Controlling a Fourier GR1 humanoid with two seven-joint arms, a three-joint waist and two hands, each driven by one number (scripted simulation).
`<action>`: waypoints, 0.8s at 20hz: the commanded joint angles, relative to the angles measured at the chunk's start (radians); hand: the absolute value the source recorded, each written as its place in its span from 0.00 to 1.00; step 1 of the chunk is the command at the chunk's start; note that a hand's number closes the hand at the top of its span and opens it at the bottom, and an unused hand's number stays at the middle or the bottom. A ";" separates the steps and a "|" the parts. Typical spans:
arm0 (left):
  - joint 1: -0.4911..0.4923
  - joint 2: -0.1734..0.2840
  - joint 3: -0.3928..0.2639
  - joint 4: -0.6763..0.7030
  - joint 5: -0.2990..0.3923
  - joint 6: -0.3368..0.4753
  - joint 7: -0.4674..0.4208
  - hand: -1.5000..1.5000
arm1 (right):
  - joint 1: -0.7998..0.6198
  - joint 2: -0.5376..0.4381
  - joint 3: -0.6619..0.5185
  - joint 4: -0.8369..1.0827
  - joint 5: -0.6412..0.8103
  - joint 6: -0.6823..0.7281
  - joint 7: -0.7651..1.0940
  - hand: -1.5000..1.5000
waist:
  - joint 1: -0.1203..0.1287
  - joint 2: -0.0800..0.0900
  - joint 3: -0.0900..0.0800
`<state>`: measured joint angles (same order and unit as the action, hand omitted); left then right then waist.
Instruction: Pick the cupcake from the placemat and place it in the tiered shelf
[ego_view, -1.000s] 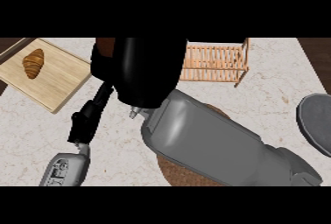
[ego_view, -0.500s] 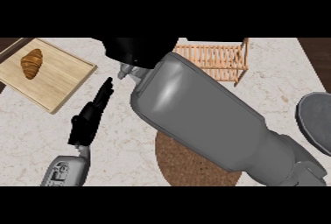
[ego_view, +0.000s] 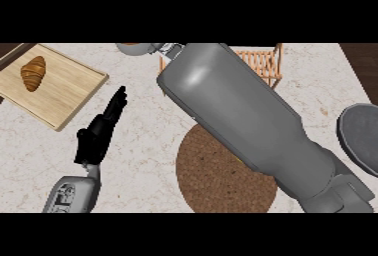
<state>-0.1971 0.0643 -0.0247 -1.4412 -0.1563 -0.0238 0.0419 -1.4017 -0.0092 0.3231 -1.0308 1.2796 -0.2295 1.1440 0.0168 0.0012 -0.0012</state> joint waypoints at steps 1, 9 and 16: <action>0.031 0.000 -0.015 -0.047 0.003 -0.013 0.020 0.50 | 0.026 0.009 0.003 0.048 0.068 -0.037 0.122 1.00 | 0.000 -0.002 0.001; -0.005 0.005 0.009 0.008 -0.005 0.001 -0.007 0.50 | -0.038 0.009 -0.087 0.301 0.103 -0.200 -0.035 1.00 | 0.011 0.006 0.000; 0.011 -0.016 -0.018 -0.004 -0.014 0.004 -0.018 0.50 | 0.062 0.009 -0.210 0.236 0.033 -0.506 -0.145 1.00 | 0.014 0.008 0.001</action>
<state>-0.2007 0.0592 -0.0296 -1.4489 -0.1614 -0.0251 0.0399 -1.3671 -0.0109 0.1430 -0.8167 1.3301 -0.5659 0.9707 0.0250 0.0096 0.0000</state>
